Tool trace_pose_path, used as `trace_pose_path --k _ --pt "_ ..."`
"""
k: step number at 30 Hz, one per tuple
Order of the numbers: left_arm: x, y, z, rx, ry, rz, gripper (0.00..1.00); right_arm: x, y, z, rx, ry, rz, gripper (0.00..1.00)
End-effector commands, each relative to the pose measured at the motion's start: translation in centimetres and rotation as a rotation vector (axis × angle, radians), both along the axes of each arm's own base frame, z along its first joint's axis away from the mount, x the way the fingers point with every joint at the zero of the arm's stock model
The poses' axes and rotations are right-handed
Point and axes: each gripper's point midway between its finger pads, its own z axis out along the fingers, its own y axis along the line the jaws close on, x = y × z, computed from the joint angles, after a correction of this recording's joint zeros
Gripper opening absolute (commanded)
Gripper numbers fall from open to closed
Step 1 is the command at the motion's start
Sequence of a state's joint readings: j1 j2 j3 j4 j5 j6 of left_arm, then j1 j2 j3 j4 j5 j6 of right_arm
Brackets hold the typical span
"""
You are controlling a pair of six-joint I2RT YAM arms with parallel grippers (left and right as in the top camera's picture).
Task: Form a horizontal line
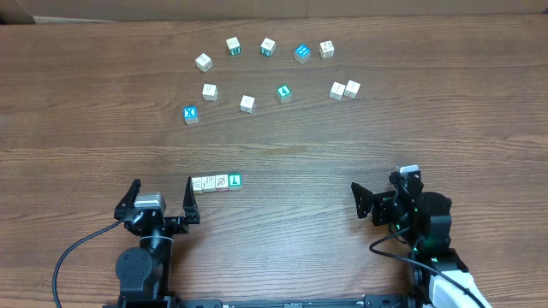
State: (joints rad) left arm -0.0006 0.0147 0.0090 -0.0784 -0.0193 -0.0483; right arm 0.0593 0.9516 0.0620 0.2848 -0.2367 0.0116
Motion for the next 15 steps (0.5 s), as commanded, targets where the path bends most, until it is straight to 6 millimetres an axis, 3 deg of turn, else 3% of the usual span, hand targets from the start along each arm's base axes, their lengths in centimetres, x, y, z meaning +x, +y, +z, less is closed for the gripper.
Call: trace_pose_path --k 1,15 --pt "-0.02 -0.05 0.1 0.019 -0.009 -0.002 1.0 -0.34 0.17 0.26 -0.012 -0.032 0.026 1.0" --pt "-0.02 -0.05 0.1 0.019 -0.009 -0.002 0.99 -1.08 -0.25 1.05 -0.018 -0.077 0.007 1.0"
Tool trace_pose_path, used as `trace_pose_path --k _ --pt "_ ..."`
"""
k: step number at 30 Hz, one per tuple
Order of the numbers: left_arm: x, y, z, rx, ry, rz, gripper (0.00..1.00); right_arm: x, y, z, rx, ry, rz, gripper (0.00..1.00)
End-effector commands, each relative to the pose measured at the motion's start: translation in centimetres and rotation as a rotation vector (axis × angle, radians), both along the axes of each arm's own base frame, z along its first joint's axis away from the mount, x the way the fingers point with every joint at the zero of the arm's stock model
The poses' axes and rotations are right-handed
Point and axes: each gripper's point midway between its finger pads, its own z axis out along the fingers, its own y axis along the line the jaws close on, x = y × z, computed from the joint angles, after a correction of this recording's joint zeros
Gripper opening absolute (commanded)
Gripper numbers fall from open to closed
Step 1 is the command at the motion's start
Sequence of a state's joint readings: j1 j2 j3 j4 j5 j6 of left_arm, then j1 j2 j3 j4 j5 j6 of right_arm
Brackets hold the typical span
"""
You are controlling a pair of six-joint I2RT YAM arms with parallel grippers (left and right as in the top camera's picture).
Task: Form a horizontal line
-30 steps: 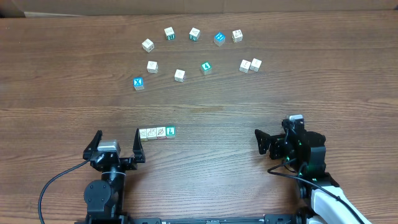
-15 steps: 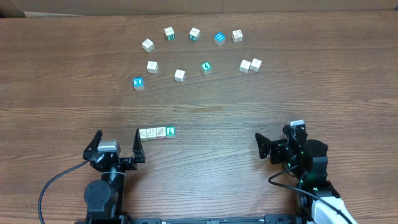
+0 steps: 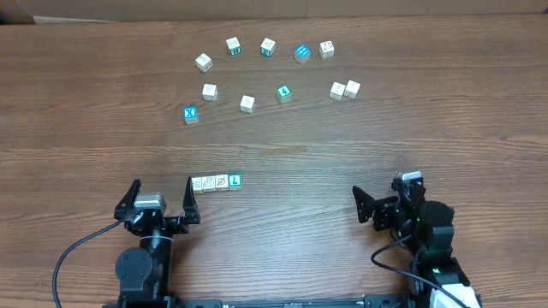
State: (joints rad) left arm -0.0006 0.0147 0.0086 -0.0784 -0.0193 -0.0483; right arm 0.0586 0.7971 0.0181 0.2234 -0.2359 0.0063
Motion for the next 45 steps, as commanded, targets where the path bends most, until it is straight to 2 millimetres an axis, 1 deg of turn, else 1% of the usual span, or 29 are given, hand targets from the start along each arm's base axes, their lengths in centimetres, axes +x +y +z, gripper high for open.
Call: trace_pose_path --k 1,7,13,22,27,35,41,45 --pt "0.0 0.0 0.1 0.019 -0.009 -0.002 1.0 -0.2 -0.2 0.4 -0.018 -0.03 0.002 1.0" --pt "0.0 0.0 0.1 0.019 -0.009 -0.002 0.99 -0.5 -0.7 1.2 -0.029 -0.057 -0.021 1.0" --pt "0.0 0.0 0.1 0.019 -0.009 -0.002 1.0 -0.7 -0.7 2.0 -0.027 -0.083 -0.022 1.0" --pt "0.0 0.0 0.1 0.019 -0.009 -0.002 0.99 -1.3 -1.0 2.5 -0.033 -0.101 -0.036 1.0" --pt "0.0 0.0 0.1 0.019 -0.009 -0.002 0.99 -1.2 -1.0 4.0 -0.027 -0.167 -0.036 1.0" --pt "0.0 0.0 0.1 0.019 -0.009 -0.002 1.0 -1.2 -1.0 5.0 -0.018 -0.208 -0.04 1.0" --pt "0.0 0.0 0.1 0.019 -0.01 -0.002 0.99 -1.1 -1.4 5.7 -0.041 -0.246 -0.059 1.0" --pt "0.0 -0.1 0.1 0.019 -0.01 -0.002 0.99 -1.1 -1.4 7.2 -0.044 -0.311 -0.056 1.0"
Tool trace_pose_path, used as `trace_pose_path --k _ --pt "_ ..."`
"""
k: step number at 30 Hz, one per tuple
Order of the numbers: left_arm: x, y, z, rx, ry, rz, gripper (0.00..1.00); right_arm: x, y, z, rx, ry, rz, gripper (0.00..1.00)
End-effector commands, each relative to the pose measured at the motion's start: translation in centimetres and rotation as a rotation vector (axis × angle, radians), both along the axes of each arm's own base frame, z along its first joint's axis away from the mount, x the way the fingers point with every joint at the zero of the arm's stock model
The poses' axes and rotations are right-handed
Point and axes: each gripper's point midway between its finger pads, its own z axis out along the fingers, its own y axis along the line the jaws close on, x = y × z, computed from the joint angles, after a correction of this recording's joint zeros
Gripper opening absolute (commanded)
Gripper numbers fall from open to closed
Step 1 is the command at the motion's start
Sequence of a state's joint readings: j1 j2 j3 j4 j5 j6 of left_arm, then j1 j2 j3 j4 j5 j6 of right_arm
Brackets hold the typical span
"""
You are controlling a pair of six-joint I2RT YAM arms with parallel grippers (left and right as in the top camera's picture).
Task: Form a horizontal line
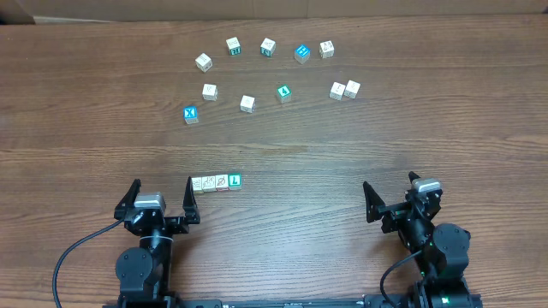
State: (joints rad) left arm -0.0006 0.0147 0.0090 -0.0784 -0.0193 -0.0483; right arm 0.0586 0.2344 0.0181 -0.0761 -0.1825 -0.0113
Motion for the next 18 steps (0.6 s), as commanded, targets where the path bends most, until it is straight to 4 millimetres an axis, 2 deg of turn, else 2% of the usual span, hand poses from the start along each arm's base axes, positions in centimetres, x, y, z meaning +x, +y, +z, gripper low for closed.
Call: trace_pose_path --k 1,10,18 --pt "0.0 -0.1 0.1 0.019 -0.009 -0.002 0.99 0.0 -0.4 1.1 -0.022 -0.064 -0.016 1.0" --pt "0.0 0.0 0.1 0.019 -0.009 -0.002 1.0 -0.6 0.3 4.0 -0.014 -0.191 0.004 1.0" --pt "0.0 0.0 0.1 0.019 -0.009 -0.002 1.0 -0.7 0.4 4.4 -0.007 -0.208 0.01 1.0"
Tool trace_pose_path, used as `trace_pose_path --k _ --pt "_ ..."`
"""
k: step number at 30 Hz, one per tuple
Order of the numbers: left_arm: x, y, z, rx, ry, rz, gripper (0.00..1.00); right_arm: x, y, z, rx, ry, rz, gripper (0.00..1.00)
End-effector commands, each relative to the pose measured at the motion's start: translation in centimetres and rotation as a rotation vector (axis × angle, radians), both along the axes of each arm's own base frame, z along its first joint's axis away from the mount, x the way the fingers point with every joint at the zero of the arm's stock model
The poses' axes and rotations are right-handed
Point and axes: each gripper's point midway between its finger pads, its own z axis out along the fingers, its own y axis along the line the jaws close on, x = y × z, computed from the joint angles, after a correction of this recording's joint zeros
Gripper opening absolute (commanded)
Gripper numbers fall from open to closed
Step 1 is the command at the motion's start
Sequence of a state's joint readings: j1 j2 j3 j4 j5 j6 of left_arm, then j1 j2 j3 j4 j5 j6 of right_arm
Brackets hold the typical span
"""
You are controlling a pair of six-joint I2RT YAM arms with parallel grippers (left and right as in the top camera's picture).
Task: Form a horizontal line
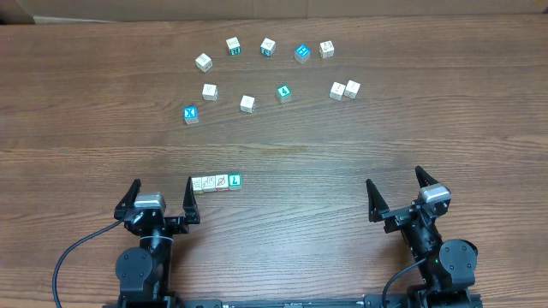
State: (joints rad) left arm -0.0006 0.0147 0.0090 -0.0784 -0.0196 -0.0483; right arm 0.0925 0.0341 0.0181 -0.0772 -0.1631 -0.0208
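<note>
Several small letter cubes form a short horizontal row near the front left of the table, ending at the right in a teal L cube. My left gripper stands open just left of and in front of the row, its right finger close to the row's left end. My right gripper stands open at the front right, far from the row, with nothing between its fingers.
Several loose cubes lie scattered across the back of the wooden table, among them a blue X cube, a teal cube, a blue cube and a white pair.
My right gripper has shifted a little right and toward the front edge and now faces squarely forward. The left arm and all cubes are unchanged.
My right gripper stood open at the front right, turned toward the left. At each later moment it was further back toward the front edge and straighter. The row of cubes, the scattered cubes and the left gripper have stayed where they were throughout.
</note>
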Motion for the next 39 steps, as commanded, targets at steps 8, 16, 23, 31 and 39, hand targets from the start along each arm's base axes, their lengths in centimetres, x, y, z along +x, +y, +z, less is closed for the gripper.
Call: trace_pose_path --k 8,16,23,31,39 --pt "-0.02 -0.05 0.1 0.019 -0.009 -0.002 0.99 -0.09 -0.11 0.25 -0.009 -0.025 -0.008 1.0" --pt "-0.02 -0.05 0.1 0.019 -0.009 -0.002 1.0 -0.1 -0.11 0.32 -0.008 -0.028 -0.008 1.0" --pt "-0.02 -0.05 0.1 0.019 -0.009 -0.002 1.0 -0.1 -0.11 0.35 -0.008 -0.029 -0.008 1.0" --pt "-0.02 -0.05 0.12 0.019 -0.009 -0.002 1.0 -0.09 -0.11 0.34 -0.008 -0.029 -0.008 1.0" --pt "-0.02 -0.05 0.12 0.019 -0.009 -0.002 0.99 -0.09 -0.11 0.34 -0.008 -0.029 -0.008 1.0"
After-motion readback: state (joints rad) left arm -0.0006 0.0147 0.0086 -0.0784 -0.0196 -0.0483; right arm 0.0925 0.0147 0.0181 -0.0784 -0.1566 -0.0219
